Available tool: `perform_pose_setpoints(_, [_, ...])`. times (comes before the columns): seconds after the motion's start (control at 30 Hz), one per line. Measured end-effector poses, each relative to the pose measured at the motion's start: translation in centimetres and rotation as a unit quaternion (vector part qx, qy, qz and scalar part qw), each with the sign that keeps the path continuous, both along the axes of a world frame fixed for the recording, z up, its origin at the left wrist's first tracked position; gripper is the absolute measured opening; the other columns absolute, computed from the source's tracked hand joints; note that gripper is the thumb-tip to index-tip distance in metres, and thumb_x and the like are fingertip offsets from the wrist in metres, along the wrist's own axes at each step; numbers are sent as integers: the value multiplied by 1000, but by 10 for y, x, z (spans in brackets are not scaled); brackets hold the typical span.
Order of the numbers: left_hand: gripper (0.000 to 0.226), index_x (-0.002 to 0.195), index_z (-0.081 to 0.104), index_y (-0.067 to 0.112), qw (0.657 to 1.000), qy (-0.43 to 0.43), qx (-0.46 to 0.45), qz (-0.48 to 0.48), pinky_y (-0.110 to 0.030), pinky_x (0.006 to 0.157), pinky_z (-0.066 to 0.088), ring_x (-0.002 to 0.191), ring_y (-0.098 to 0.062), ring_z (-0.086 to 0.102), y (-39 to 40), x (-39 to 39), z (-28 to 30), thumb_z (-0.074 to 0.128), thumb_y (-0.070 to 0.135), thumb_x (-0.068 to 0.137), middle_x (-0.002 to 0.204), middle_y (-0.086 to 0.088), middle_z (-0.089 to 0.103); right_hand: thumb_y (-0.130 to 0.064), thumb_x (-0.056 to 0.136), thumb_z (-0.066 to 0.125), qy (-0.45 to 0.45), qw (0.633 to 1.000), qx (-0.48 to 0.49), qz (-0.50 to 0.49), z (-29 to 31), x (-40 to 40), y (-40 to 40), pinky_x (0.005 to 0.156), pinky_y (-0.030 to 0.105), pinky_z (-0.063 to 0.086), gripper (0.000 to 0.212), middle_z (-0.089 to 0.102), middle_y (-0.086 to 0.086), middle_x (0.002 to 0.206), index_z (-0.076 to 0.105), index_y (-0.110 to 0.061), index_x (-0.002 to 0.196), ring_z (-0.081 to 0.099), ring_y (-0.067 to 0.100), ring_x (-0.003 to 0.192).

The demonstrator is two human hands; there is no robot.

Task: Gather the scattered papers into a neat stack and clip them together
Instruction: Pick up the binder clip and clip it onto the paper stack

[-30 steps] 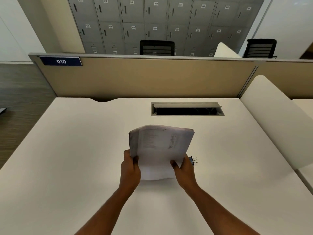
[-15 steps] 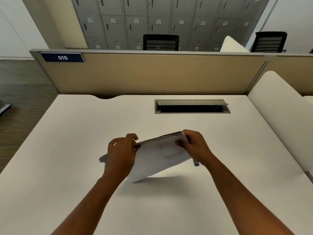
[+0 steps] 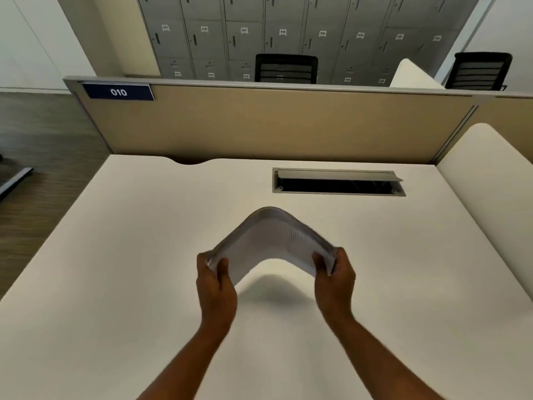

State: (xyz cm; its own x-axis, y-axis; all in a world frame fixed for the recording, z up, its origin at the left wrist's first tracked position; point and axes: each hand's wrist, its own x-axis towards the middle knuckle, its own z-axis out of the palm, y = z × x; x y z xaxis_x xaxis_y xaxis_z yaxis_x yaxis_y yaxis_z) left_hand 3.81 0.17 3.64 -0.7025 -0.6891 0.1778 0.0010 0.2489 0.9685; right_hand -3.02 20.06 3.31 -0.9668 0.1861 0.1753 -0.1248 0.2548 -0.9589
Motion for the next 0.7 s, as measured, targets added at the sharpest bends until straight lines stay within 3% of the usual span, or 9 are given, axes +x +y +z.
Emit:
perform_pose_setpoints(0.07, [18, 110, 44, 31, 1000, 12, -8, 12, -4, 73, 41, 88, 5, 59, 21, 5, -10, 45, 16, 100, 96, 25, 60, -4, 94, 68, -12, 999, -30, 3, -13, 18, -15, 74, 9, 46, 34, 68, -22, 93, 57, -36, 94, 63, -4, 87])
perform_pose_setpoints(0.13, [32, 112, 40, 35, 1000, -3, 7, 9, -6, 75, 42, 92, 4, 59, 36, 9, -23, 43, 5, 101, 100, 20, 59, 3, 94, 65, -56, 997, -31, 30, -30, 32, -22, 80, 11, 49, 39, 68, -18, 99, 56, -35, 100, 65, 3, 97])
perform_pose_setpoints(0.23, [33, 118, 37, 32, 999, -39, 22, 1, -12, 82, 44, 102, -1, 58, 46, 14, -40, 39, 3, 102, 110, 8, 57, 3, 94, 65, -99, 990, 12, 101, -47, 46, -24, 86, 16, 55, 41, 65, -9, 109, 52, -35, 105, 64, 11, 104])
perform_pose_setpoints(0.37, [40, 120, 34, 37, 999, -36, 8, 8, -2, 84, 39, 107, 10, 53, 40, 11, -43, 41, 3, 101, 117, 19, 52, -9, 92, 73, -58, 993, 19, 104, -35, 46, -22, 95, 14, 52, 50, 58, -16, 125, 46, -37, 124, 57, -5, 116])
perform_pose_setpoints(0.43, [41, 118, 33, 38, 999, -41, -2, 4, -5, 84, 40, 105, 7, 55, 35, 9, -44, 41, 2, 101, 114, 13, 54, -10, 89, 75, 11, 996, 38, 77, -17, 37, -16, 95, 10, 48, 61, 56, -17, 134, 43, -30, 138, 57, -5, 118])
perform_pose_setpoints(0.5, [40, 118, 35, 35, 999, -51, -14, -3, -13, 85, 43, 104, -1, 57, 33, 9, -47, 40, -1, 100, 112, 4, 55, -12, 90, 70, 99, 986, 118, 68, 6, 25, -12, 90, 12, 51, 66, 55, -14, 137, 39, -26, 147, 62, 1, 113])
perform_pose_setpoints(0.57, [39, 118, 37, 28, 998, -56, -25, -13, -26, 84, 46, 98, -14, 58, 33, 9, -51, 38, -6, 98, 109, -4, 57, -13, 92, 61, 157, 943, 279, 86, 28, 12, -14, 73, 18, 55, 69, 58, -11, 132, 35, -31, 153, 65, 6, 94])
perform_pose_setpoints(0.63, [43, 117, 38, 25, 997, -56, -37, -23, -31, 82, 46, 92, -21, 56, 34, 8, -51, 37, -12, 95, 104, -7, 56, -6, 87, 63, 155, 880, 435, 109, 42, 4, -23, 52, 24, 50, 86, 61, -5, 118, 26, -35, 159, 59, 13, 75])
perform_pose_setpoints(0.7, [45, 115, 38, 27, 997, -53, -51, -26, -24, 80, 45, 92, -17, 56, 34, 5, -50, 38, -13, 94, 103, -5, 55, -3, 80, 72, 122, 841, 514, 120, 48, 0, -32, 47, 25, 43, 103, 63, 1, 111, 18, -37, 161, 58, 17, 76])
